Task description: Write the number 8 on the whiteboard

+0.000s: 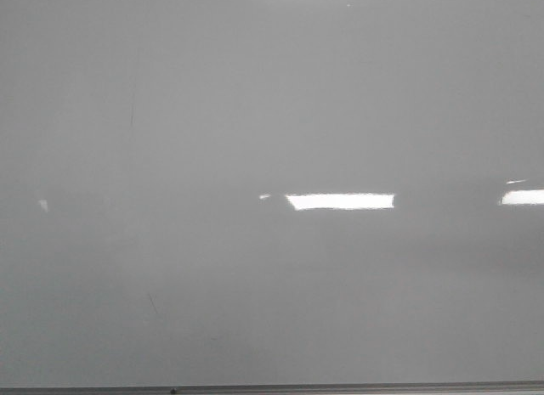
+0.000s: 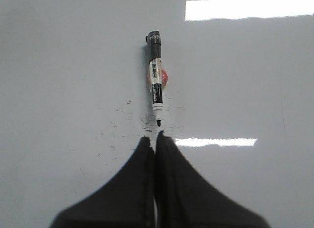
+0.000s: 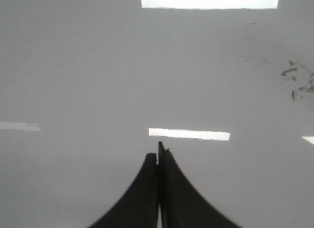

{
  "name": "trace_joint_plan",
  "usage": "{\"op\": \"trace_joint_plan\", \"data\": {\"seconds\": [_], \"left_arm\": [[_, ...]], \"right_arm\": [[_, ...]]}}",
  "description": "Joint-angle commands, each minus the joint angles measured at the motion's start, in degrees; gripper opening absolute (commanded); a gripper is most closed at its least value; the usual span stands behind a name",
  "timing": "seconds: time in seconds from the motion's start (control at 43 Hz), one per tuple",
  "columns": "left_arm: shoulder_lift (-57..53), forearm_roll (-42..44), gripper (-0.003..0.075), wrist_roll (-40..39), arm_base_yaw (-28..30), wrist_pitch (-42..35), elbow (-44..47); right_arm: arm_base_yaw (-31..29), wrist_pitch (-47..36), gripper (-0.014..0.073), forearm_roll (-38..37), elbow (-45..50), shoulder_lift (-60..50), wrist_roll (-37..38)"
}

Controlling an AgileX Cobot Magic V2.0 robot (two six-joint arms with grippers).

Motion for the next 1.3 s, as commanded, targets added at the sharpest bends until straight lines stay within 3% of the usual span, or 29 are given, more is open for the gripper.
{"op": "trace_joint_plan", "data": {"seconds": [0.0, 0.372, 0.652, 0.978, 1.28], "left_arm": [[-0.80, -0.11, -0.0021, -0.37, -0.04, -4.37, 0.81], [-0.80, -0.21, -0.0021, -0.47, -0.04, -6.23, -3.49], [1.95, -0.21, -0.0021, -0.47, -0.04, 7.66, -20.67], [14.85, -0.62, -0.0021, -0.47, -0.04, 22.22, -40.03], [25.36, -0.62, -0.0021, -0.47, -0.04, 27.52, -42.11]], "right_arm": [[0.91, -4.28, -0.0070, -0.45, -0.09, -1.03, -0.14], [0.85, -5.19, -0.0070, 0.53, -2.82, -1.03, -0.15], [0.84, 4.03, -0.0070, 0.53, -17.76, 0.93, -0.15], [0.84, 15.09, -0.0070, 0.48, -36.53, 15.12, -0.21], [0.84, 21.54, -0.0070, 0.48, -41.62, 28.30, -0.21]]}}
